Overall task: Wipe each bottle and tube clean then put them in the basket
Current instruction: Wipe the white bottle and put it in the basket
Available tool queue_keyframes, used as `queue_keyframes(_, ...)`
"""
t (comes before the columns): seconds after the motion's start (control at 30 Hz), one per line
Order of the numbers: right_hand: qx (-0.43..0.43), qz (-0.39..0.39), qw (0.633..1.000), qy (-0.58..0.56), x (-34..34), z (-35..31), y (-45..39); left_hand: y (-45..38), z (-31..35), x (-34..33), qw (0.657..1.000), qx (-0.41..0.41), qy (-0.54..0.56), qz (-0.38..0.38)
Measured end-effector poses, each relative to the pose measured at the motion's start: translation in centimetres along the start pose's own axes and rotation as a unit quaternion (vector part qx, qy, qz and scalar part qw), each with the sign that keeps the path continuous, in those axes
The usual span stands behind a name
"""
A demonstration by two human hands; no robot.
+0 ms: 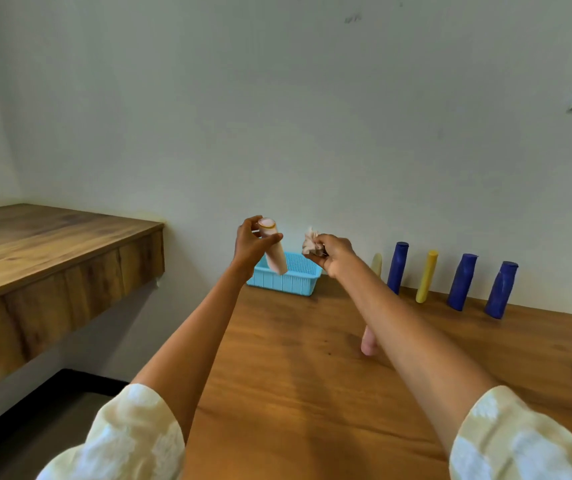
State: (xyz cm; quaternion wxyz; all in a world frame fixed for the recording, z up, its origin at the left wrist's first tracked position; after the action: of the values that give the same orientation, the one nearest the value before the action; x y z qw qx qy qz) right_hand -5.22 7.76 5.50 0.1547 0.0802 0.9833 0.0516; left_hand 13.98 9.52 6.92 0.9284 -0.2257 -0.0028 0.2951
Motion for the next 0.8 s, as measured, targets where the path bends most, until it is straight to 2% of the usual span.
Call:
queue_keyframes(0.1,0.009,-0.006,0.999,0.030,-1.1,-0.9,-3.6,-3.7,-2.0,-1.7,0.999,0.011,-0.016,-0.029)
queue_keyframes(0.2,0.013,-0.022,0.997,0.068,-2.7,-0.7,-6.6,-6.7,-4.9,-3.4,0.992,0.010,-0.088,-0.093)
queue_keyframes(0.3,0.010,-0.037,0.995,0.088,-4.8,0.2,-9.7,-9.8,-7.2,-4.7,0.983,0.007,-0.138,-0.124)
queue_keyframes(0.57,0.007,-0.049,0.990,0.132,-7.8,3.6,-16.2,-14.3,-12.0,-6.4,0.940,0.014,-0.253,-0.229)
queue_keyframes(0.8,-0.011,-0.050,0.991,0.124,-8.3,6.3,-18.1,-15.7,-14.7,-6.2,0.917,0.029,-0.304,-0.257)
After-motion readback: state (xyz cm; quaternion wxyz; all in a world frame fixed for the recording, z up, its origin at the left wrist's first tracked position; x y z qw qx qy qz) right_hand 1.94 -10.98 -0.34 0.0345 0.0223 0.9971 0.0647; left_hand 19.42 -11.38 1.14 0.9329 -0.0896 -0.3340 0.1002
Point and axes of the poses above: each hand's wrist, its own y-axis away from the middle knuckle, its own x-axis out of the back of the hand, z = x × y, the point moved 9 cm from there along -y, towards the middle knuckle, and after that the axes turned 11 degrees about z, right-handed, at the moved point
